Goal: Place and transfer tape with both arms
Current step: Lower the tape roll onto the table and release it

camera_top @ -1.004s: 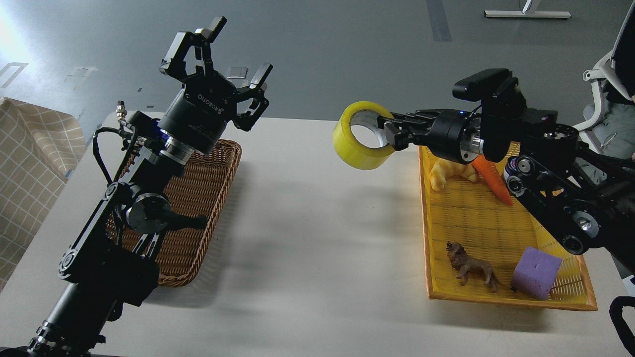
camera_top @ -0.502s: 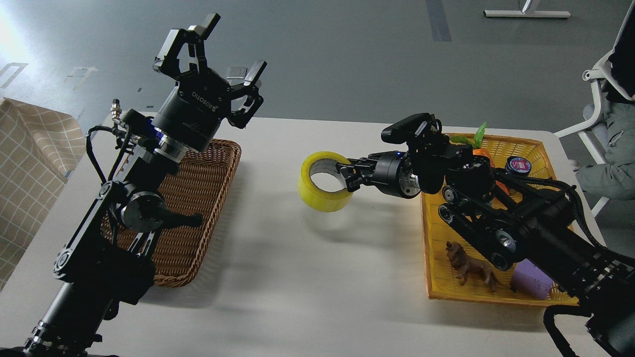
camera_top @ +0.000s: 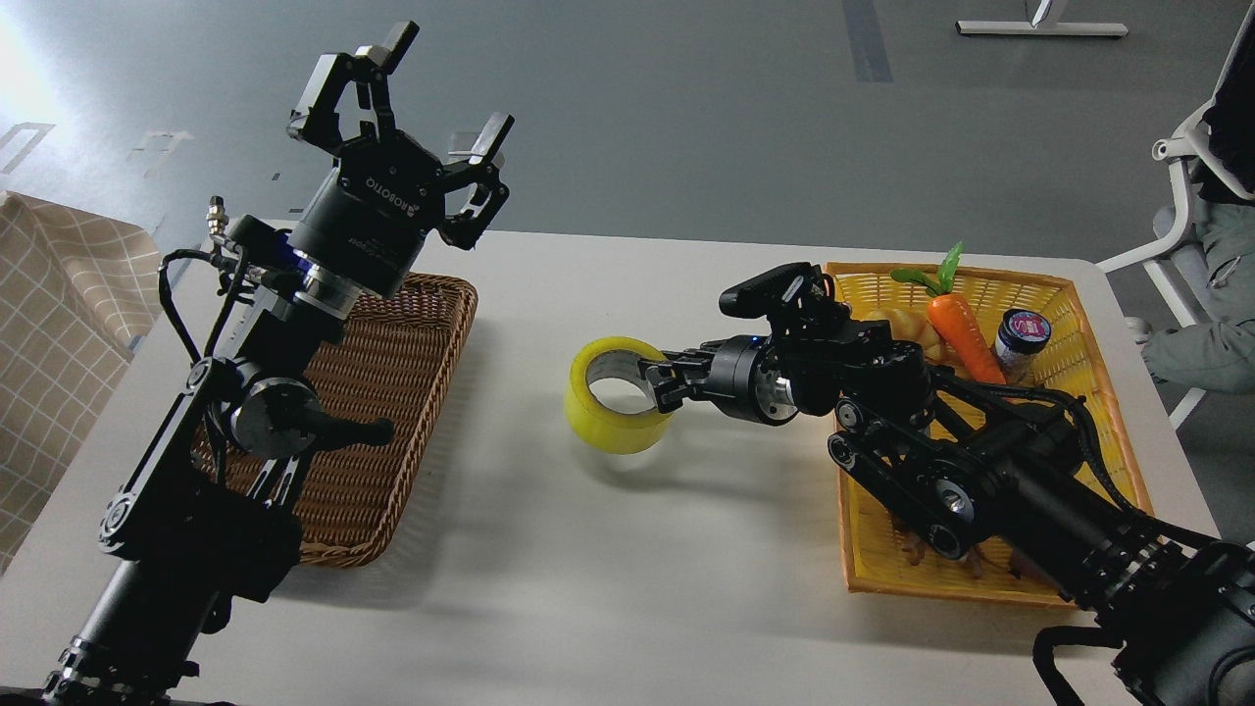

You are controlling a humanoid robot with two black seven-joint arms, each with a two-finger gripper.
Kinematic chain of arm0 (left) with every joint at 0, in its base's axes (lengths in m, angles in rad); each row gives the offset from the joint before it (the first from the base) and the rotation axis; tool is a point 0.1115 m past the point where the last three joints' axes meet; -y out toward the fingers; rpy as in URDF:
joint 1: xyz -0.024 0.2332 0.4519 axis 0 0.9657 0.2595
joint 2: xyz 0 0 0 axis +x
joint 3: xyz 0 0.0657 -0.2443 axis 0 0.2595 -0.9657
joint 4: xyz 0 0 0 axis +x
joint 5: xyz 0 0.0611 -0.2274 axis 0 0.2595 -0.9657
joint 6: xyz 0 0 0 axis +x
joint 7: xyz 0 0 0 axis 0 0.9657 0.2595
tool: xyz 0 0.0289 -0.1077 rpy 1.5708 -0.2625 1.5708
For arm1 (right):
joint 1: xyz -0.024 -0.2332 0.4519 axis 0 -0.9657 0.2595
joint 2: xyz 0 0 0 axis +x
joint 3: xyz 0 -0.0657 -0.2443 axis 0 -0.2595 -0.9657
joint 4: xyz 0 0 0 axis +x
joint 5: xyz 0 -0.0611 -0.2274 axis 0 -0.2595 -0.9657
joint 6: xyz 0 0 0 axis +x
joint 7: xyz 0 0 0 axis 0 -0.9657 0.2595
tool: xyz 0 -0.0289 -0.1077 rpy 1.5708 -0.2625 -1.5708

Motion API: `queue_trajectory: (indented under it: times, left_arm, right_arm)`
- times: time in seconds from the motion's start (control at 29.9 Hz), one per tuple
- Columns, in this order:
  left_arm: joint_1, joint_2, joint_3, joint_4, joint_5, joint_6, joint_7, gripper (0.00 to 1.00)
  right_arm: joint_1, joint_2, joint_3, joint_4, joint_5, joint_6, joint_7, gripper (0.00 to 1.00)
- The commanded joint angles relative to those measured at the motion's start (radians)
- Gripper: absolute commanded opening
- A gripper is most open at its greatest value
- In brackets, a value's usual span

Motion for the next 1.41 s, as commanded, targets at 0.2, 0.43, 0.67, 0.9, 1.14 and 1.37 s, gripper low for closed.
queue_trajectory:
  times: [0.2,0.43,0.67,0.9,1.14,1.37]
  left_arm:
    - [0.011,-0.006,-0.011,0.000,0.001,0.001,0.000,0.98]
    - [0.019,-0.004,-0.023,-0.010,0.001,0.003,0.000,0.98]
    - [0.031,-0.001,-0.032,-0.026,0.001,0.001,-0.002,0.98]
    - [0.034,-0.001,-0.036,-0.026,0.000,0.000,0.000,0.98]
    - [0.034,-0.003,-0.034,-0.026,0.000,0.000,0.000,0.98]
    - [0.033,-0.006,-0.034,-0.026,0.000,0.006,0.000,0.98]
  right_arm:
    - [-0.033,0.002,0.002,-0.020,0.000,0.000,0.000,0.26]
    - [-0.055,0.002,0.004,-0.020,0.000,0.000,-0.002,0.30]
    - [-0.047,0.002,0.012,-0.020,0.000,0.000,-0.002,0.45]
    - [-0.050,0.002,0.059,-0.021,0.000,0.000,-0.002,0.74]
    - [-0.033,0.002,0.140,-0.003,0.000,0.000,-0.002,0.90]
    - [-0.024,0.002,0.326,0.118,0.000,-0.035,0.002,0.98]
